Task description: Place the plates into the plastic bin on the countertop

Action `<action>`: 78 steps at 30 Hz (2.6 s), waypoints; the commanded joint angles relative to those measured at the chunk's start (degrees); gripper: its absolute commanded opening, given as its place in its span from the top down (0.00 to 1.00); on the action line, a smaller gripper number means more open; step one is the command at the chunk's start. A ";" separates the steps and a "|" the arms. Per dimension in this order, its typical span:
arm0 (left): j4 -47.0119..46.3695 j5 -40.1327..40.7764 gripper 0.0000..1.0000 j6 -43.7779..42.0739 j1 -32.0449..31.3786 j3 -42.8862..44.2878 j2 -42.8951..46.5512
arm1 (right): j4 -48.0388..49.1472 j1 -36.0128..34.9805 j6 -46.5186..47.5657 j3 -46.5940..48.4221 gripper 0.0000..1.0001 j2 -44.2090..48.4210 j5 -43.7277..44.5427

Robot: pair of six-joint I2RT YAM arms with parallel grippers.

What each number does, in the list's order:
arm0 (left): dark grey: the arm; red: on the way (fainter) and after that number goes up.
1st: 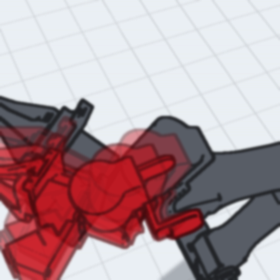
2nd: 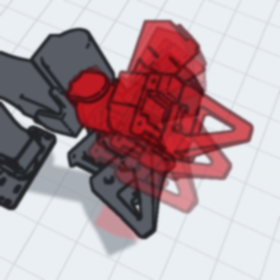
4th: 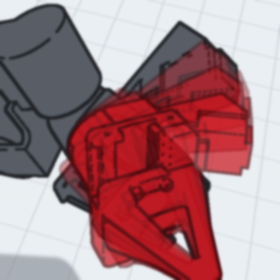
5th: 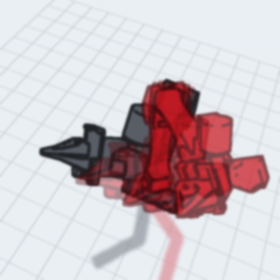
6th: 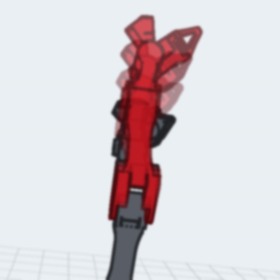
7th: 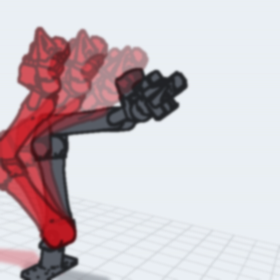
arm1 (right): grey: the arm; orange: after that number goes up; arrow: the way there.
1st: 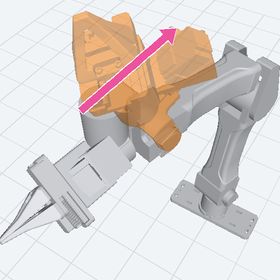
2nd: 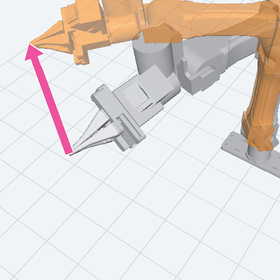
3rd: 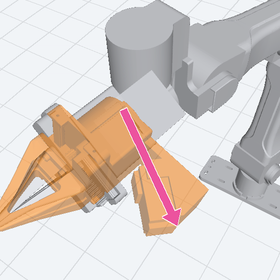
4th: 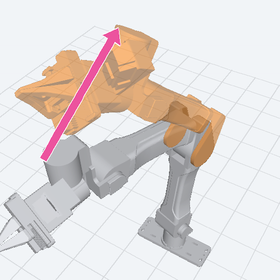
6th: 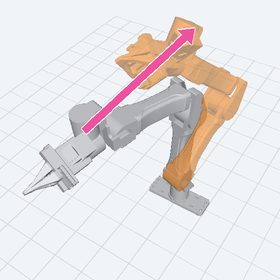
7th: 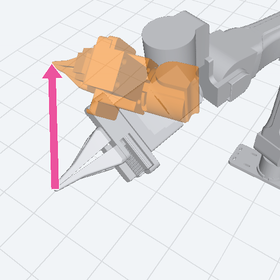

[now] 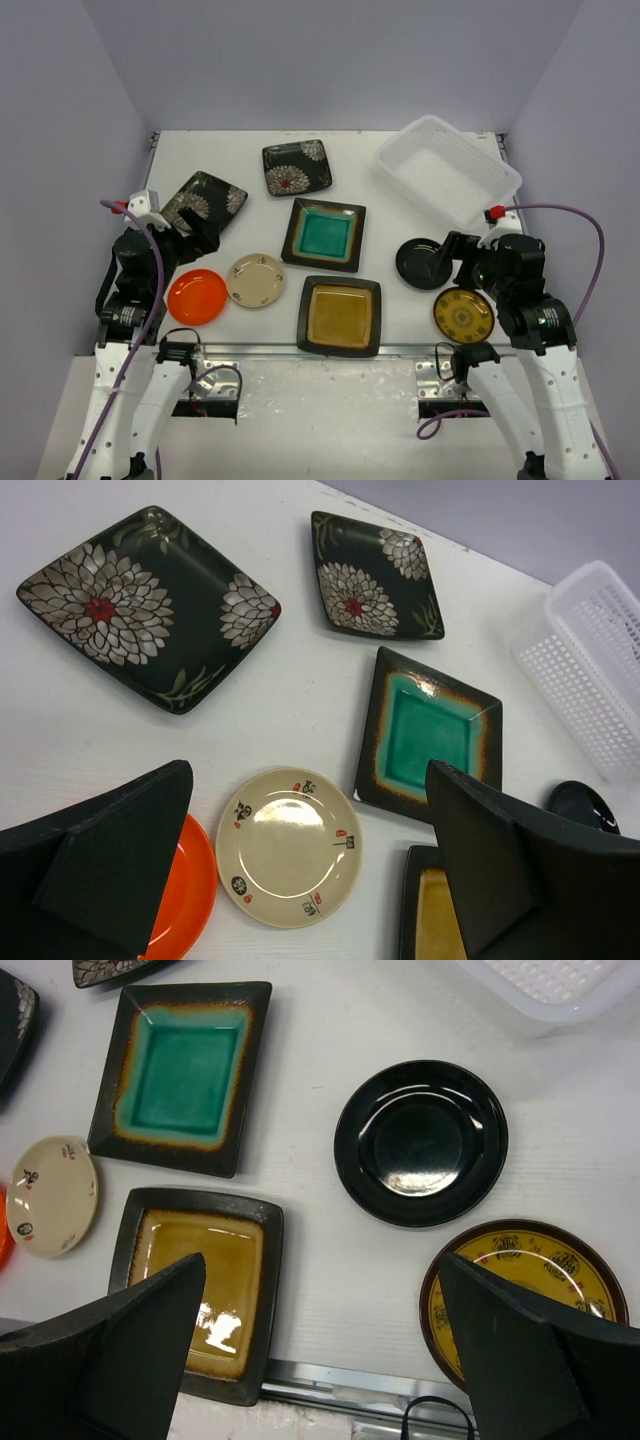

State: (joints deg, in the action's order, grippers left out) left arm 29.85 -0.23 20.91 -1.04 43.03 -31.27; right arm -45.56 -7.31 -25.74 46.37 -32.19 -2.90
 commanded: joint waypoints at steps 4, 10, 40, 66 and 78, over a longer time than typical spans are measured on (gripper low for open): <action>-2.95 -1.44 0.00 -0.08 0.51 -0.31 -0.20 | 3.08 -0.07 -0.89 -1.25 0.01 2.63 2.56; -3.04 -1.79 0.00 -0.08 0.15 -0.40 -0.30 | 10.99 -0.07 -3.38 -4.85 0.01 6.61 -7.35; -2.43 -0.58 0.00 0.10 -1.80 -0.41 -3.11 | 45.76 -13.03 -11.97 12.25 0.18 -70.93 -12.91; -2.60 -1.41 0.00 -0.08 -2.48 -0.49 -3.68 | 59.81 -8.07 -23.15 7.54 0.80 -85.54 -29.18; -2.95 -2.15 0.00 -0.34 -2.83 -0.57 -3.68 | 64.25 -7.28 -32.86 4.57 1.00 -70.33 -34.34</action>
State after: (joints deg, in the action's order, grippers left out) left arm 29.74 -1.84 20.89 -3.08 42.61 -34.98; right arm 16.74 -14.75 -55.13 50.53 -111.32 -34.74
